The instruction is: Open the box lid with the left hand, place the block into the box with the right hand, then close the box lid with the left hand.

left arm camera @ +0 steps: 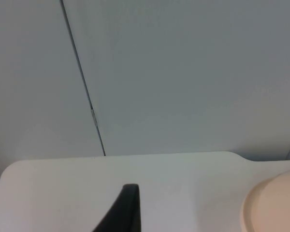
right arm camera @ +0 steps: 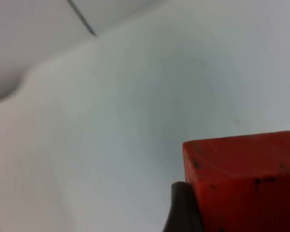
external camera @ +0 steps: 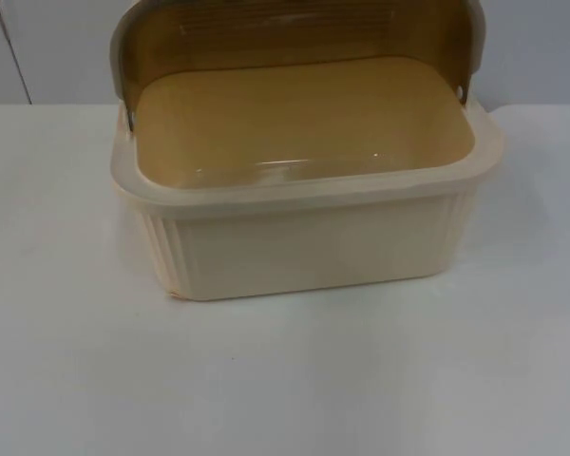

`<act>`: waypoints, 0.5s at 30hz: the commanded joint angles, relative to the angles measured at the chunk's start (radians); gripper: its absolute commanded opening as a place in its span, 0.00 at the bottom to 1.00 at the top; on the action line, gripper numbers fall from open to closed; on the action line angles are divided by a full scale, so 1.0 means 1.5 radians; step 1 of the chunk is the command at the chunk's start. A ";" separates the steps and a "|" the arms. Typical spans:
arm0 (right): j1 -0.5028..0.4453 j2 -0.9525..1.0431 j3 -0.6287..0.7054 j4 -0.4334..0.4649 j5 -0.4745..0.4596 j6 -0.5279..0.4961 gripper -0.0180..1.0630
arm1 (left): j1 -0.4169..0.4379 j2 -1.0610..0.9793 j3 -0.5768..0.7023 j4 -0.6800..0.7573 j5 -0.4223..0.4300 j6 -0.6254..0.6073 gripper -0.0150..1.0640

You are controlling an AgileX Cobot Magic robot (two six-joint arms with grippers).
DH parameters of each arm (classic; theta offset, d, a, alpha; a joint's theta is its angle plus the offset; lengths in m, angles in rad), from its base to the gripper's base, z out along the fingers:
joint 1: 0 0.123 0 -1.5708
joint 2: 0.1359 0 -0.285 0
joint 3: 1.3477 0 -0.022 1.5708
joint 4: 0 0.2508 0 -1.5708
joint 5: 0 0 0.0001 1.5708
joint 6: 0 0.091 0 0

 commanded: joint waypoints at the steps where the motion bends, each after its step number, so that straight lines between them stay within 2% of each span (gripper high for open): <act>1: 0.049 -0.009 -0.083 0.016 0.027 -0.040 0.02 | -0.004 -0.002 0.002 -0.007 -0.003 -0.002 0.98; 2: 0.049 -0.009 -0.083 0.016 0.027 -0.040 0.02 | -0.004 -0.002 0.002 -0.007 -0.003 -0.002 0.98; 7: 0.167 -0.009 -0.173 0.016 0.004 -0.091 0.02 | -0.004 -0.002 0.002 -0.007 -0.003 -0.002 0.98; 8: 0.167 -0.009 -0.173 0.016 0.004 -0.091 0.02 | -0.004 -0.002 0.002 -0.007 -0.003 -0.002 0.98; 13: 0.294 -0.009 -0.195 0.016 -0.080 -0.094 0.02 | -0.004 -0.002 0.002 -0.007 -0.001 -0.002 0.98; 15: 0.318 -0.009 -0.195 0.016 -0.093 -0.094 0.02 | -0.004 -0.002 0.002 -0.007 0.000 -0.002 0.98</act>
